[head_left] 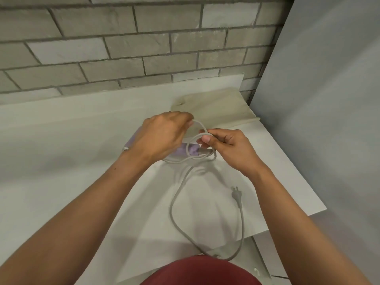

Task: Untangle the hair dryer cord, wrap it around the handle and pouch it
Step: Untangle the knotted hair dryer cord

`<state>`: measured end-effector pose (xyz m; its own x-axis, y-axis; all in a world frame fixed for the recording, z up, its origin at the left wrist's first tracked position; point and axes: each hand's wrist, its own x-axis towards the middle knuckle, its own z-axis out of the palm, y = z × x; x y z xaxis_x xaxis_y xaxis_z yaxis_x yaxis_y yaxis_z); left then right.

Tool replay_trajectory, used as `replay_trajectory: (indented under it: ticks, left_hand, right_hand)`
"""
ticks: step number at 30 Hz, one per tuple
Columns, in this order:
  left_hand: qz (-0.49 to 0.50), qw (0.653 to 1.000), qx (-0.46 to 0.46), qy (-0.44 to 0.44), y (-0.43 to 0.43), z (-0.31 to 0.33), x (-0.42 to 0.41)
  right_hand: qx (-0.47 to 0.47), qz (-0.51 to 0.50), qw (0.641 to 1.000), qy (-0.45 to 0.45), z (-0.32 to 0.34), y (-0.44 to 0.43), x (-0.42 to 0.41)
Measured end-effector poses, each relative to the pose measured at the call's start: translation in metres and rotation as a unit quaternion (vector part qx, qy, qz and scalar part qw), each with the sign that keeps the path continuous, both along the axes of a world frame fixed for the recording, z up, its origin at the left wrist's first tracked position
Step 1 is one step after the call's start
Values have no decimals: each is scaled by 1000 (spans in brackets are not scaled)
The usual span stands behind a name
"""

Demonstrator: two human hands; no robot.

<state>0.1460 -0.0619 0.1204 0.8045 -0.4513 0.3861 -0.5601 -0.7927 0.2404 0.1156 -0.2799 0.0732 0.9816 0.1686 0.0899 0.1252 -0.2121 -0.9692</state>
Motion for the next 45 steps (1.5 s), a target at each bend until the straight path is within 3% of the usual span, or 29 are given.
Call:
replay_trajectory:
  ticks: [5,9,17,20,23,26,29,34,36,39,45]
  left_hand:
    - [70,976,-202,49,-2,-9,-4]
    - [145,920,-345,113,6,-15,3]
    - [165,909,-352,152,21,-17,5]
    - [164,939,-277,118,23,-15,6]
    - [86,995,-42,0,24,-9,4]
    - [-74,989,111,-70,18,0,4]
    - [-144,975,140,-93,12,0,3]
    - [2,999,31,-15,6,1,-6]
    - [59,993,-102,3,4,1,-9]
    - [99,948,-292,79,-1,5,-13]
    - [120,941,-289,129,4,4,-11]
  right_hand:
    - [27,-5,1000,9,-6,-1,-1]
    - [48,6,999,11,-5,-1,-1]
    - [72,42,996,41,-4,5,0]
    - [39,56,997,31,-3,5,3]
    - [20,59,998,22,-2,3,3]
    - [25,61,998,21,-1,2,3]
    - [17,63,998,21,0,1,2]
    - [44,19,999,6,1,1,-2]
    - [40,19,999,7,0,1,-3]
    - [28,17,999,6,-5,4,-4]
    - [85,-8,996,37,-13,10,-6]
